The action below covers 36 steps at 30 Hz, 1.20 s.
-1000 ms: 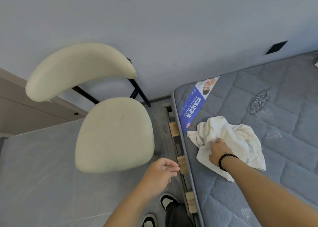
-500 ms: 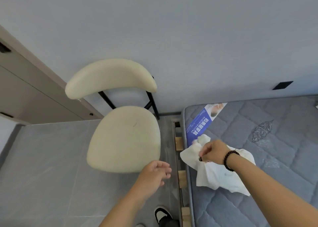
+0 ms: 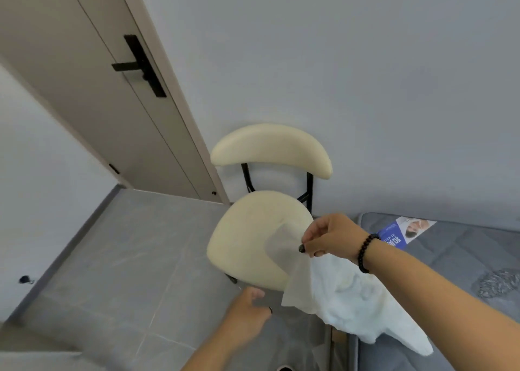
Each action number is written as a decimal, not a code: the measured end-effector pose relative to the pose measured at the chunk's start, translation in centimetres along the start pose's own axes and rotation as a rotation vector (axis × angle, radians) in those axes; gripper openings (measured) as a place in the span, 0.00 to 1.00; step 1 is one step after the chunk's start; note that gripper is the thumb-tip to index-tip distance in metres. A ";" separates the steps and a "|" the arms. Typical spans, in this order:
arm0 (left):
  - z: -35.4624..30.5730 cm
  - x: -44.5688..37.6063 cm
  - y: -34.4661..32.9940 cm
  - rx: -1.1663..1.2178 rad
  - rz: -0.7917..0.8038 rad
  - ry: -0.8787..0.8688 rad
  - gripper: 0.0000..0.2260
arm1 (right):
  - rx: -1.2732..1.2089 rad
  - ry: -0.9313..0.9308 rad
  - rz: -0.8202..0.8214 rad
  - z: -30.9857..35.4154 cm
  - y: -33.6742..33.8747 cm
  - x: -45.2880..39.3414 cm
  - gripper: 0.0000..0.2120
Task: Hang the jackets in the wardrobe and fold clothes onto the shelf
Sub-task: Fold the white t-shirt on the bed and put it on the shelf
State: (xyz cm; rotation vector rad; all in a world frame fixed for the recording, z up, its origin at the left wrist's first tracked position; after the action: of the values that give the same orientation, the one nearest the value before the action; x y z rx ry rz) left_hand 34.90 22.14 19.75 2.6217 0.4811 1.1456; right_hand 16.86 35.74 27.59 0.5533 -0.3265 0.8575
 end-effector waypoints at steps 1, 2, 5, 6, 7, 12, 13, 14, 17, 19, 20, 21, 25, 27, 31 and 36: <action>0.9 0.6 1.1 -0.020 -0.026 -0.006 0.19 | -0.012 0.020 -0.007 1.5 -1.1 0.3 0.06; 1.8 1.0 2.1 -0.020 -0.036 -0.007 0.22 | -0.025 0.038 -0.014 2.9 -2.2 0.6 0.06; 4.7 2.8 5.5 0.012 -0.055 -0.028 0.24 | -0.094 0.082 -0.019 7.0 -6.1 1.8 0.07; 5.5 3.4 6.8 0.012 -0.069 -0.045 0.19 | -0.116 0.096 -0.021 8.3 -7.5 2.2 0.07; 6.6 4.3 8.1 0.011 -0.083 -0.054 0.16 | -0.123 0.107 -0.020 9.6 -9.0 2.6 0.06; 12.7 9.3 16.2 0.049 -0.195 -0.062 0.30 | -0.147 0.164 -0.022 15.8 -17.7 4.9 0.05; 13.9 10.6 17.7 0.064 -0.222 -0.062 0.30 | -0.166 0.174 -0.005 17.0 -19.6 5.4 0.07; 15.2 11.7 19.1 0.083 -0.242 -0.050 0.27 | -0.193 0.185 0.017 18.2 -21.5 5.9 0.08; 18.2 15.6 23.0 0.168 -0.330 -0.070 0.09 | -0.264 0.226 0.100 21.9 -26.8 7.3 0.10; 20.0 18.5 25.1 0.242 -0.379 -0.121 0.15 | -0.270 0.247 0.152 24.2 -30.3 8.2 0.09; 21.2 19.7 26.0 0.267 -0.406 -0.127 0.19 | -0.275 0.248 0.182 25.1 -31.9 8.6 0.09; 22.4 21.0 26.9 0.297 -0.441 -0.121 0.19 | -0.284 0.242 0.214 26.0 -33.5 9.1 0.09; 27.3 25.1 29.3 0.495 -0.535 0.027 0.18 | -0.352 0.208 0.351 29.1 -39.2 10.4 0.09; 28.0 26.2 30.2 0.605 -0.634 -0.039 0.39 | -0.375 0.201 0.427 30.7 -41.5 10.9 0.09; 26.6 28.2 31.9 0.479 -1.070 -0.231 0.57 | -0.392 0.194 0.598 33.1 -45.2 11.8 0.10; 22.1 30.1 33.8 0.342 -1.262 -0.524 0.24 | -0.497 0.106 0.805 35.2 -46.9 11.5 0.08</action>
State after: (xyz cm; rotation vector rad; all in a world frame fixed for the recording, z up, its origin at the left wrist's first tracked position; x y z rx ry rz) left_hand 77.33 0.99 36.67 1.9423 1.8793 -0.0352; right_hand 58.90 -2.30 46.41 -0.1176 -0.6617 1.5118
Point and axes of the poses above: each hand's wrist, its own x-axis away from the middle knuckle, its own y-axis out of the back of the hand, z = x × y, the point moved 4 cm from there along -x, towards the middle knuckle, and after that the axes turned 9 degrees about x, right-handed, at the moved point
